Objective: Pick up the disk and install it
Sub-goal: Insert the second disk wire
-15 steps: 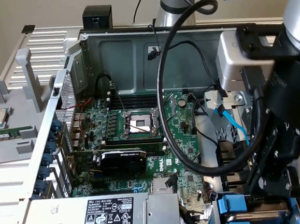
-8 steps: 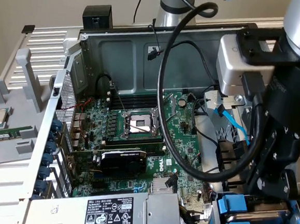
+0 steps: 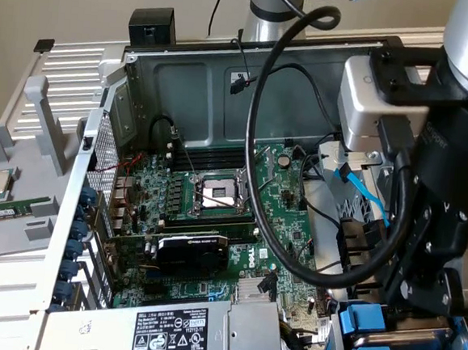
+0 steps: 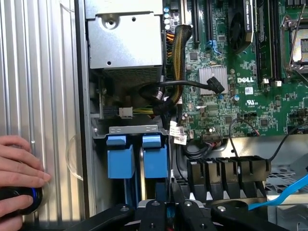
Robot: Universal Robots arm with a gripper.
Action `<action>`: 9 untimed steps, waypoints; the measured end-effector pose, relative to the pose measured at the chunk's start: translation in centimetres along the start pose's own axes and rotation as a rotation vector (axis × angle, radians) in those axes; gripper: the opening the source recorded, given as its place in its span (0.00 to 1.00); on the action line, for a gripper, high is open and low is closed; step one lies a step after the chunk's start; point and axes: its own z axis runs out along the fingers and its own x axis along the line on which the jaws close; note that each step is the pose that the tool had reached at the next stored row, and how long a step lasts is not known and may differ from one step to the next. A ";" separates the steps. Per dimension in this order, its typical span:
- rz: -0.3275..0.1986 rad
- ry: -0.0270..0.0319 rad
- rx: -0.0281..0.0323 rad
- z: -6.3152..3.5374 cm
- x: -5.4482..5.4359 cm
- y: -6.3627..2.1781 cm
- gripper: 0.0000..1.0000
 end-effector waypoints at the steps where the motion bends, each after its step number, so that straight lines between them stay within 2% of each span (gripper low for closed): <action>1: 0.001 -0.0001 -0.0001 0.00 0.0 -0.01 0.16; 9: 0.004 0.0000 -0.0002 -0.01 0.1 -0.15 0.16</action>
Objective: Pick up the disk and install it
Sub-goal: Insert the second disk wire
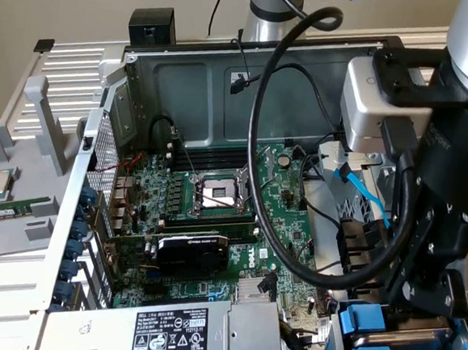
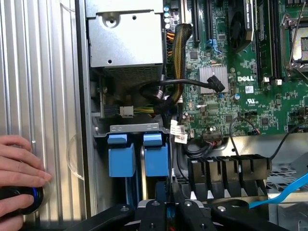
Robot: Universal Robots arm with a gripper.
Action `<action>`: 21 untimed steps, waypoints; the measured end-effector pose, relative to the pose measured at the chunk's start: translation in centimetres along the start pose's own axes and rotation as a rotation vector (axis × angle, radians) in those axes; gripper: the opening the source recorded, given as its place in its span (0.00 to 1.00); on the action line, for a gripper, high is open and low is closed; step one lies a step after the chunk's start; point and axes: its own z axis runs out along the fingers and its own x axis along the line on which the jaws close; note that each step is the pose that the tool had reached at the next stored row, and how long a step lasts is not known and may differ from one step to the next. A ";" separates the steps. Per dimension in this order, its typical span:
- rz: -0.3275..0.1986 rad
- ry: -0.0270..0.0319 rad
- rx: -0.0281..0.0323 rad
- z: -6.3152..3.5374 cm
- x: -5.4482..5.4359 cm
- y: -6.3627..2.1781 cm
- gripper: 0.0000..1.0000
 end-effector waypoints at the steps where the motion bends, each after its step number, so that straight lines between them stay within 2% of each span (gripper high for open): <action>1: 0.000 0.0000 0.0000 0.00 0.0 -0.01 0.16; 21: 0.006 -0.0001 -0.0011 0.00 0.1 -0.16 0.16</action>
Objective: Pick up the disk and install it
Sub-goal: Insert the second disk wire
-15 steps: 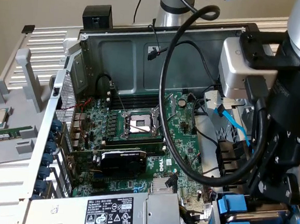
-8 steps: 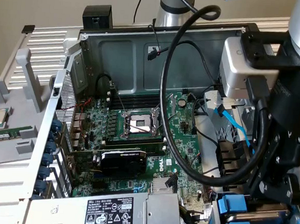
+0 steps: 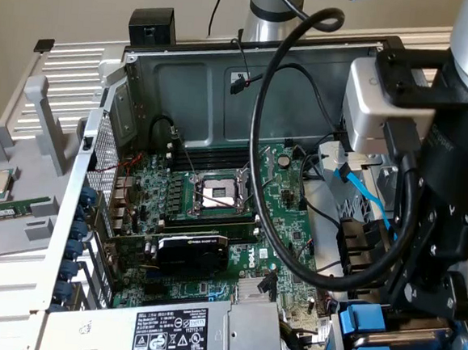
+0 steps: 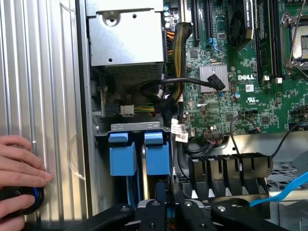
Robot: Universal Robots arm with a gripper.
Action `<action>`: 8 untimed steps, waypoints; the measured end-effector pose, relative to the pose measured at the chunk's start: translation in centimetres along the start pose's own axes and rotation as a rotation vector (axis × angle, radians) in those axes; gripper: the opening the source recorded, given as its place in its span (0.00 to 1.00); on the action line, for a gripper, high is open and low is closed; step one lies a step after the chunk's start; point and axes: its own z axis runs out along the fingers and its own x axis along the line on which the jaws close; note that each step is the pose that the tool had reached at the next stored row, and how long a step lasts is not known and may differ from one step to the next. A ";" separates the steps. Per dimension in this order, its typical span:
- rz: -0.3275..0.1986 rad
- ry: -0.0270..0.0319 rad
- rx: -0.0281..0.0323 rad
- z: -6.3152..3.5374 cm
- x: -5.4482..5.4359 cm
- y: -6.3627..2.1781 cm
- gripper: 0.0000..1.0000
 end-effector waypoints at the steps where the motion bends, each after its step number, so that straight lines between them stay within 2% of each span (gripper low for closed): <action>1: 0.000 0.0001 -0.0011 0.00 0.0 0.00 0.16; 4: 0.001 0.0004 -0.0056 -0.01 0.0 -0.04 0.16; 8: 0.001 0.0003 -0.0064 -0.01 0.0 -0.19 0.16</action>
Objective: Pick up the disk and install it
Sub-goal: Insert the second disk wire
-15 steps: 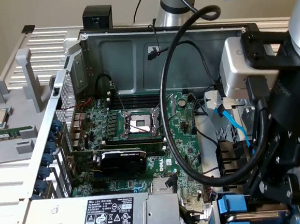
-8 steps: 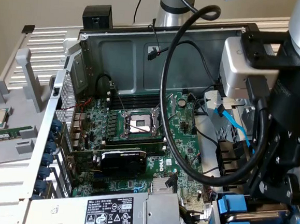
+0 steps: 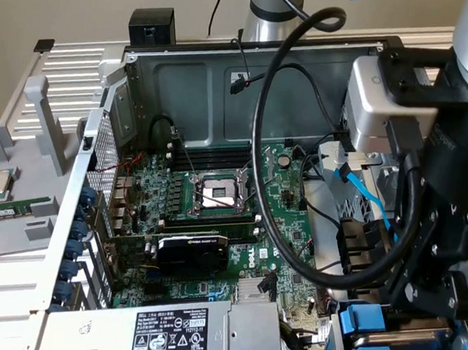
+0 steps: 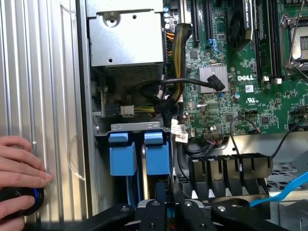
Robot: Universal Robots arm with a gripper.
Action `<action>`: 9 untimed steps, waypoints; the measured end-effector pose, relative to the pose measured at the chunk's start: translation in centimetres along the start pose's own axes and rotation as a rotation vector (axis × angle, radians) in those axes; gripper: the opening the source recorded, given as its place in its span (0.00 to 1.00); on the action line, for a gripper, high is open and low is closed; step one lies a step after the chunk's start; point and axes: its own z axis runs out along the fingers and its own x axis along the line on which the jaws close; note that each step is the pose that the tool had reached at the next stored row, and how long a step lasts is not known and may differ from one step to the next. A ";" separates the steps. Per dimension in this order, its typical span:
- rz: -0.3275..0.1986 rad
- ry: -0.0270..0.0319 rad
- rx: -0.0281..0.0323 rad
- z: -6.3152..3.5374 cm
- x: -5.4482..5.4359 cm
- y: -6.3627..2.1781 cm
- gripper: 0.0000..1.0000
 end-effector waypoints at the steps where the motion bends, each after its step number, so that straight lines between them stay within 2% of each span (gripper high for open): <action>1: 0.000 0.0000 -0.0002 0.00 0.0 0.01 0.16; 9: 0.002 0.0000 -0.0020 0.07 0.0 -0.02 0.16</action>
